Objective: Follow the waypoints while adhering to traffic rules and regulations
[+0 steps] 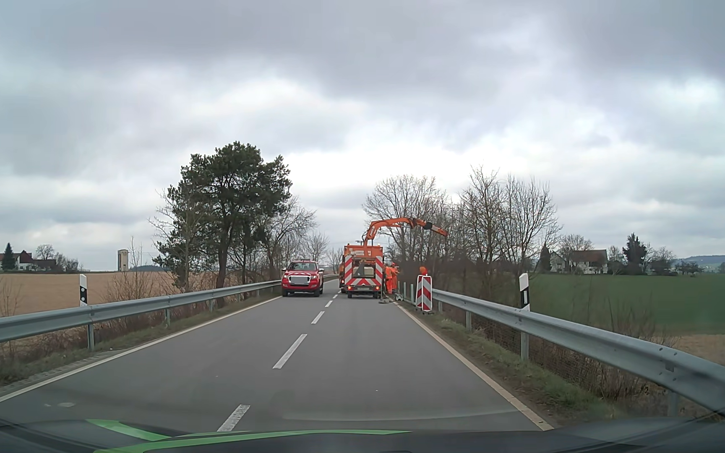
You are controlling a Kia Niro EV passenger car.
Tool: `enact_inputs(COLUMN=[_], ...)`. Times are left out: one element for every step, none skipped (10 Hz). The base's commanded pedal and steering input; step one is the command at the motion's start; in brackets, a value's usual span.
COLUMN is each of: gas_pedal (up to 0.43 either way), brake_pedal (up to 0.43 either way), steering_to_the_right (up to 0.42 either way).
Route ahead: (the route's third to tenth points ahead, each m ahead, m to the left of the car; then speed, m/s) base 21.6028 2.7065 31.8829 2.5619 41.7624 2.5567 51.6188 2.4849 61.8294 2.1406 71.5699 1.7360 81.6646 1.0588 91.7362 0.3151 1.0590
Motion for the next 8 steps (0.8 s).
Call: enact_inputs(gas_pedal=[0.067, 0.079, 0.087, 0.098, 0.11, 0.118, 0.118, 0.13], brake_pedal=[0.0, 0.0, 0.0, 0.0, 0.0, 0.0, 0.0, 0.0], steering_to_the_right=[-0.013, -0.013, -0.013, -0.012, -0.012, -0.011, -0.011, -0.01])
